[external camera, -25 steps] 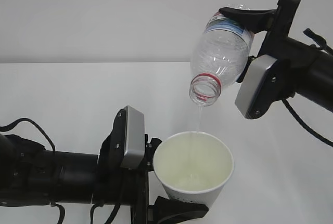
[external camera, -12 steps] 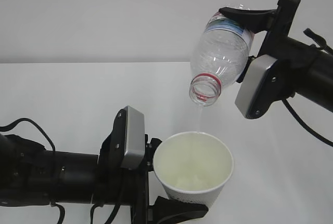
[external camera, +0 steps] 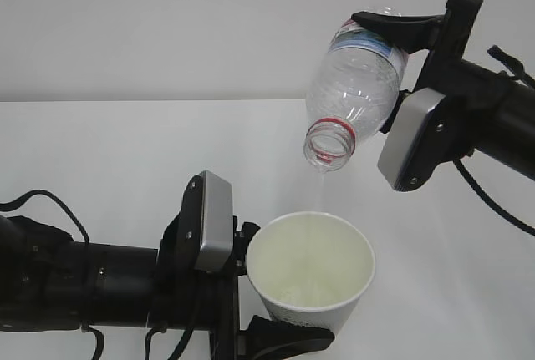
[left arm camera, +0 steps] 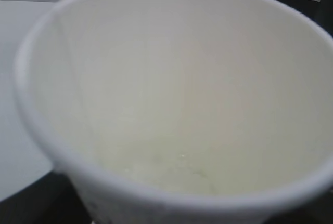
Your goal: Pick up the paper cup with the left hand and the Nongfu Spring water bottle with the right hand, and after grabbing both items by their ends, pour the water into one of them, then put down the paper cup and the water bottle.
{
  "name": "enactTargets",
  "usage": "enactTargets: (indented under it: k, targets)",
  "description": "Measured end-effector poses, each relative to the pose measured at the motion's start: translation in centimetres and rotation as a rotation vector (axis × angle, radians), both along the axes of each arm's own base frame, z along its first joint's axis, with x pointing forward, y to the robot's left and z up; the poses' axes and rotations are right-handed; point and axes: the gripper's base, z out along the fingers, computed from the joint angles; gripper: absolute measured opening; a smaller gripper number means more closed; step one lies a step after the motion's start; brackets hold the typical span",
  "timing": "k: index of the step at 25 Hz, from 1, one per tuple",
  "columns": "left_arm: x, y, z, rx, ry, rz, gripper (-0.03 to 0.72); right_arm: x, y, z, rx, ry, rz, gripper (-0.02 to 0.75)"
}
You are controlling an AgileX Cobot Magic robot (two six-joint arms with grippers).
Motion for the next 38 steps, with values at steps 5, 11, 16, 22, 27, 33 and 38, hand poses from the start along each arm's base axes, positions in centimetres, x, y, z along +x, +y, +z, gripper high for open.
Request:
enactTargets:
  k: [5,11,16,22,27,33,38]
  targets:
    - [0.0,0.0,-0.02,0.002,0.0,0.0,0.575,0.0,0.0,0.0,-0.002,-0.002,0.0,0.484]
    - [0.01,0.01,-0.02,0.003,0.0,0.001,0.574,0.0,0.0,0.0,-0.003,-0.003,0.0,0.484]
    - [0.01,0.01,-0.02,0.003,0.0,0.001,0.574,0.0,0.0,0.0,-0.005,-0.004,-0.001,0.484]
    - [0.01,0.01,-0.02,0.003,0.0,0.001,0.574,0.0,0.0,0.0,-0.01,-0.009,-0.001,0.484]
    - [0.01,0.01,-0.03,0.004,0.0,0.001,0.574,0.0,0.0,0.0,-0.015,-0.014,-0.002,0.484]
    - [0.01,0.01,-0.03,0.004,0.0,0.001,0.574,0.0,0.0,0.0,-0.018,-0.016,-0.002,0.484]
    - [0.01,0.01,-0.03,0.004,0.0,0.001,0.574,0.0,0.0,0.0,-0.018,-0.016,-0.002,0.484]
